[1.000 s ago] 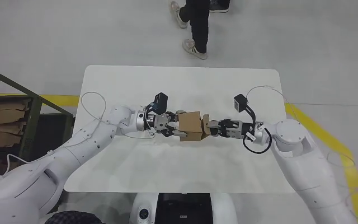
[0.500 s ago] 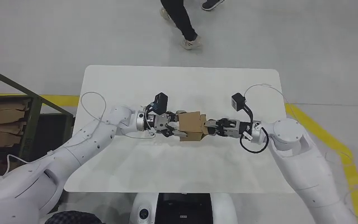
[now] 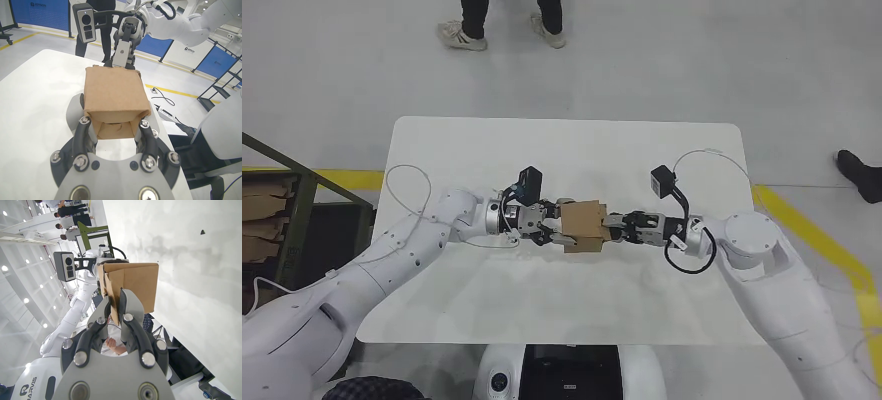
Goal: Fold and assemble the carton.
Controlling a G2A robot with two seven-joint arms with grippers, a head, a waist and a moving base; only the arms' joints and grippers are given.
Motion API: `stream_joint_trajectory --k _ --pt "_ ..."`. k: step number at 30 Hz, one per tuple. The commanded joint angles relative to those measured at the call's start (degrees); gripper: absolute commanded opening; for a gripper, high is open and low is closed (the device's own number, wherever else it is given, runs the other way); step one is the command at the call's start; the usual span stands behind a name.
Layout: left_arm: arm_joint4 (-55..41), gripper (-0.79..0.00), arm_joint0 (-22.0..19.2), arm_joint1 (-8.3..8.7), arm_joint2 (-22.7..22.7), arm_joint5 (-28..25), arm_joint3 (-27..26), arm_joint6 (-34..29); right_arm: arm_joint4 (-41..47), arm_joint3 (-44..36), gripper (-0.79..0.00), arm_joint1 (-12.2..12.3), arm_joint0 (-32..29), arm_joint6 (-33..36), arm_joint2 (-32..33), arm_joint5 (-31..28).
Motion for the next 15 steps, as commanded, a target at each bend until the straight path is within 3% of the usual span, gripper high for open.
stream_joint_trajectory --k 1,15 --pt "0.0 -0.317 0.1 0.01 0.0 0.0 0.0 -0.1 -0.2 0.0 -0.723 0.0 0.1 -0.2 -0.2 0.1" --pt "-0.7 -0.311 0.2 -0.05 -0.1 0.0 0.2 -0.7 -1.0 -0.8 -0.702 -0.2 0.4 -2.5 -0.9 1.0"
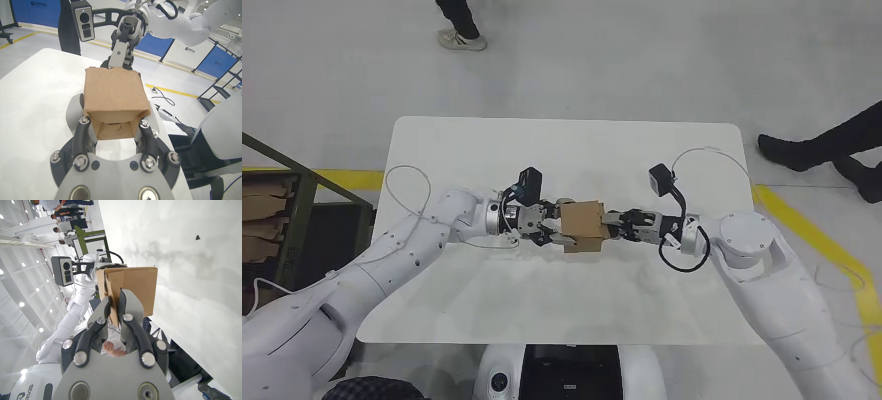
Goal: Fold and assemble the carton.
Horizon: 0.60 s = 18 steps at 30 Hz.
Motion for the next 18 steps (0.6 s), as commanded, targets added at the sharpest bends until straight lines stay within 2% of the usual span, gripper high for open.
stream_joint_trajectory --k 1,3,13,18 --pt "-0.3 -0.308 -0.1 -0.04 0.1 0.0 0.2 -0.1 0.6 -0.1 -0.686 0.0 -0.1 0.0 0.1 -0.5" --pt "-0.7 -0.308 -0.1 -0.07 0.2 0.0 0.4 -0.1 0.9 -0.3 -0.653 0.0 -0.3 0.0 0.4 -0.9" --pt "-2.3 -0.308 -0.4 -0.09 0.7 0.0 0.8 -0.5 2.5 -2.3 -0.659 0.6 -3.6 0.2 3.0 -2.5" --pt "-2.6 -0.314 -0.6 -0.1 0.9 0.0 1.0 -0.6 2.5 -3.2 -0.699 0.8 -4.9 0.2 4.0 -2.7"
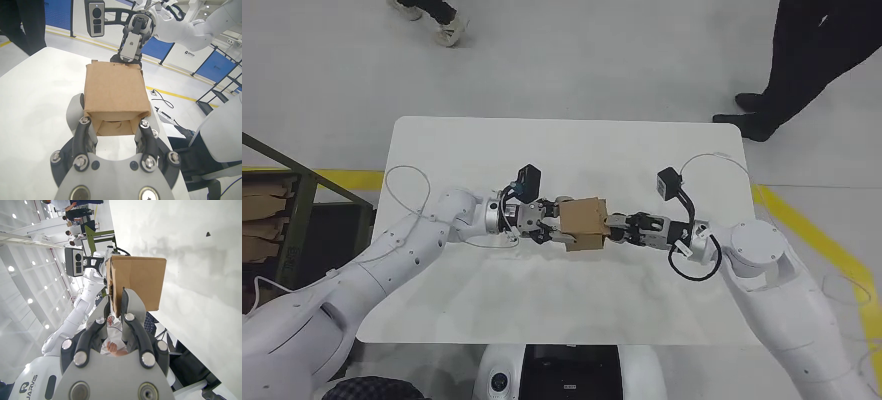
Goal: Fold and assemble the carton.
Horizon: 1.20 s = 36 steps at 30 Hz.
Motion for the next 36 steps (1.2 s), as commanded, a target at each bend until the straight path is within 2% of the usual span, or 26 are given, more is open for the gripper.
stream_joint_trajectory --k 1,12,20,31,33,36 --pt "-0.1 -0.311 0.0 -0.01 0.0 0.0 0.1 0.0 0.0 -0.4 -0.708 0.1 -0.5 0.1 0.3 -0.1" --pt "-0.3 -0.299 0.0 -0.14 0.1 0.0 0.1 -0.4 -0.6 -1.6 -0.733 0.4 -2.1 0.0 1.0 -0.2" --pt "-0.1 -0.302 0.1 -0.21 -0.1 0.0 -0.2 -0.6 -1.1 -1.6 -0.785 0.3 -1.2 -0.6 0.1 0.3" --pt "-0.5 -0.296 0.2 -0.27 -0.2 0.0 -0.2 -1.4 -1.7 -1.5 -0.785 0.0 0.0 -1.0 -1.4 0.6" --pt "-0.7 -0.302 0.1 -0.31 -0.1 0.0 -0.2 -1.6 -1.7 -1.6 -0.76 0.0 0.1 -0.9 -1.5 0.6" --pt "-1.0 -0.302 0.0 -0.39 0.0 0.0 0.0 -1.8 -1.3 -1.6 -0.677 0.0 0.0 -0.7 -1.5 0.3"
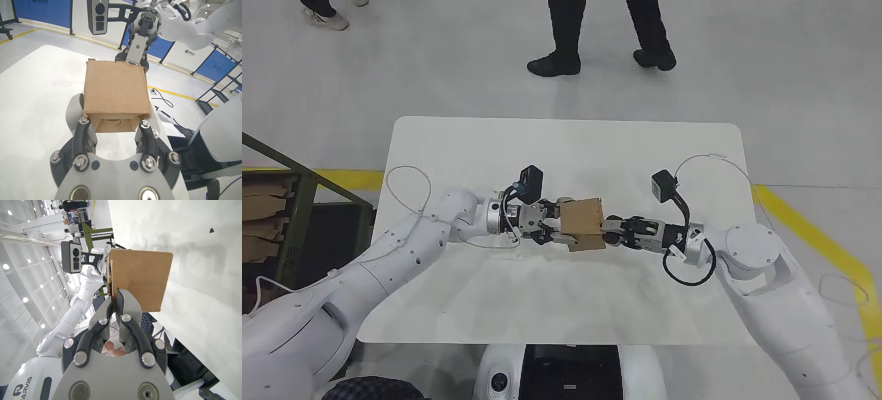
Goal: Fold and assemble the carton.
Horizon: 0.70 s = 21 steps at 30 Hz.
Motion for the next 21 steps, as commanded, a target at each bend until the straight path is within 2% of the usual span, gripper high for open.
stream_joint_trajectory --k 1,4,11,21 --pt "-0.3 -0.299 -0.1 -0.07 0.1 0.0 0.2 -0.1 0.4 0.1 -0.662 0.0 -0.1 0.0 0.3 -0.2" --pt "-0.6 -0.299 -0.2 -0.14 0.3 0.0 0.4 -0.2 0.8 0.2 -0.665 0.1 -0.5 -0.2 1.0 -0.6" --pt "-1.0 -0.292 -0.4 -0.27 0.6 0.0 0.7 -0.2 1.3 -0.5 -0.751 0.4 -1.7 -0.5 2.7 -1.4" --pt "-1.0 -0.286 -0.6 -0.35 0.8 0.0 0.9 -0.4 1.0 -0.5 -0.785 0.4 -1.6 0.0 1.9 -1.1"
